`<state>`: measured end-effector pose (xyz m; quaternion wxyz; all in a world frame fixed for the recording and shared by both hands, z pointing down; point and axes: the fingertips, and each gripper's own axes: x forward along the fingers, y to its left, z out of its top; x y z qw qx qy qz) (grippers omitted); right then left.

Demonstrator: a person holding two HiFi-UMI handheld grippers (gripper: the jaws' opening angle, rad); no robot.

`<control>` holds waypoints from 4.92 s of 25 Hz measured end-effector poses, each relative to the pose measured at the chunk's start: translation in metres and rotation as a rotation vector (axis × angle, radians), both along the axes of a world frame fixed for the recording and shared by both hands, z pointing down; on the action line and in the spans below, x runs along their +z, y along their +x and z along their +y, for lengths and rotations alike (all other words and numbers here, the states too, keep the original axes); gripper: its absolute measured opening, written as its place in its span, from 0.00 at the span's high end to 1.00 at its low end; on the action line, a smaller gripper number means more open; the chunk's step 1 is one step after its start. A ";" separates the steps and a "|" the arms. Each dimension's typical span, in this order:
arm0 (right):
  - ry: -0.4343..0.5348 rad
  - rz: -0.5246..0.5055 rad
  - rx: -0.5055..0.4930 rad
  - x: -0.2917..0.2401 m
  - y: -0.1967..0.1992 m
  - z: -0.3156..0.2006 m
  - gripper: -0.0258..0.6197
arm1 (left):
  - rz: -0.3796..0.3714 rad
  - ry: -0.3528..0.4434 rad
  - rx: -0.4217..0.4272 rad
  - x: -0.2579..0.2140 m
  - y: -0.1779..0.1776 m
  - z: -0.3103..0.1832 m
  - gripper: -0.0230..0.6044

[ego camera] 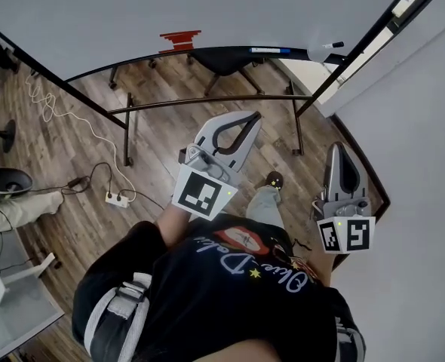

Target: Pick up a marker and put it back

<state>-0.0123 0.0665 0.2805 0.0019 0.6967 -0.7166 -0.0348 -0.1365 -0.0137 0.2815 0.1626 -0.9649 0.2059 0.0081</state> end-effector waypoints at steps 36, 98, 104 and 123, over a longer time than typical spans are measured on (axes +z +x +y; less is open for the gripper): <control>0.008 -0.139 -0.143 0.060 0.184 -0.106 0.96 | -0.130 -0.008 -0.170 0.038 0.158 -0.070 0.96; -0.199 -0.243 -0.126 0.123 0.268 -0.295 0.71 | -0.144 -0.069 -0.319 0.055 0.190 -0.191 0.96; -0.214 -0.246 -0.118 0.132 0.268 -0.305 0.71 | -0.155 -0.092 -0.320 0.063 0.184 -0.200 0.96; -0.215 -0.234 -0.119 0.135 0.259 -0.322 0.84 | -0.153 -0.106 -0.326 0.065 0.177 -0.214 0.96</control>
